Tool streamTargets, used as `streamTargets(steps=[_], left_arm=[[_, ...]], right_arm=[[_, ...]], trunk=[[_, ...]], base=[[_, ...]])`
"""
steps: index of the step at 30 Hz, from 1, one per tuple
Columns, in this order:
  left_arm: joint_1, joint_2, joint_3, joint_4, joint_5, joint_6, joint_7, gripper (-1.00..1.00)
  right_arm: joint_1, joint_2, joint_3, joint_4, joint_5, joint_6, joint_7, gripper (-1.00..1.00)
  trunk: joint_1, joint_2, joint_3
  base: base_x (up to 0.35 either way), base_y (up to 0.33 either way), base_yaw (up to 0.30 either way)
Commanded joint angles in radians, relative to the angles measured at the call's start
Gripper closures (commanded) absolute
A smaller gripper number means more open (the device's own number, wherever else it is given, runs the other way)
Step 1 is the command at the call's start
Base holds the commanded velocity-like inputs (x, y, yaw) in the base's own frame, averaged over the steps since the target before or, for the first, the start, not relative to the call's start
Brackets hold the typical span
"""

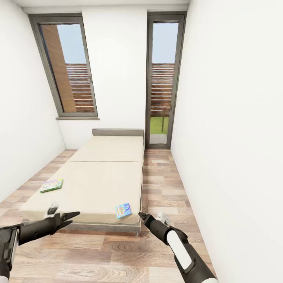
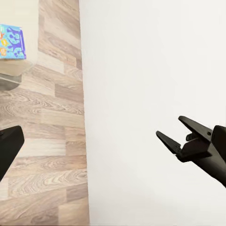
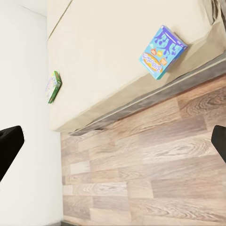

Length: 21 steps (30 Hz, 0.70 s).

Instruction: Put all the toys in the child's room - the three board games (two on the bed and one on the table), the two jigsaw puzzles on the table, and the tennis ball on the table - inside the toy box on the table in the child's room.

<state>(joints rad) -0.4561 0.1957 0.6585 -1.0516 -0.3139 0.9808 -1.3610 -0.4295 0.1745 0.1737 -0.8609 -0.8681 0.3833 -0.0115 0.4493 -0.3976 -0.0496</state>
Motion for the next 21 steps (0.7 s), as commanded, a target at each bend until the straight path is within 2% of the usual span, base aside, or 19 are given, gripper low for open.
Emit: streamTargets(steps=[1,4,8,10,15,16,21], left_arm=[[-0.002,-0.001,0.002,0.007,-0.010,0.010,-0.001,-1.00],[-0.002,-0.002,0.003,0.016,-0.012,0.011,0.012,-1.00],[-0.003,-0.005,0.003,0.024,-0.017,0.010,0.033,-1.00],[-0.003,-0.006,0.003,0.033,-0.016,0.010,0.066,-1.00],[-0.006,-0.025,0.003,0.103,-0.003,-0.009,0.231,-1.00],[-0.010,-0.036,0.003,0.134,0.000,-0.034,0.289,-1.00],[-0.058,-0.069,0.004,0.257,0.024,-0.146,0.452,-1.00]], right_arm=[[-0.001,0.000,-0.001,-0.002,-0.006,0.003,0.003,-1.00],[0.000,0.000,-0.002,-0.020,-0.008,0.004,0.024,-1.00],[0.000,0.000,0.000,-0.105,-0.004,0.004,0.038,-1.00],[0.000,0.000,0.001,-0.151,-0.001,0.003,0.040,-1.00],[0.000,0.000,0.004,-0.215,0.001,0.001,0.042,-1.00],[-0.001,0.000,0.004,-0.221,0.001,0.001,0.043,-1.00],[-0.001,0.000,0.005,-0.228,0.004,-0.015,0.045,-1.00]], trunk=[[0.001,-0.002,-0.002],[0.001,-0.002,-0.002],[0.001,-0.002,-0.002],[0.001,-0.002,-0.002],[0.001,-0.002,-0.002],[0.001,-0.002,-0.002],[0.001,-0.002,-0.002]], base=[[0.000,0.000,0.000],[0.000,0.000,0.000],[0.000,0.000,0.000],[0.000,0.000,0.000],[0.000,0.000,0.000],[0.000,0.000,0.000],[0.000,0.000,0.000]])
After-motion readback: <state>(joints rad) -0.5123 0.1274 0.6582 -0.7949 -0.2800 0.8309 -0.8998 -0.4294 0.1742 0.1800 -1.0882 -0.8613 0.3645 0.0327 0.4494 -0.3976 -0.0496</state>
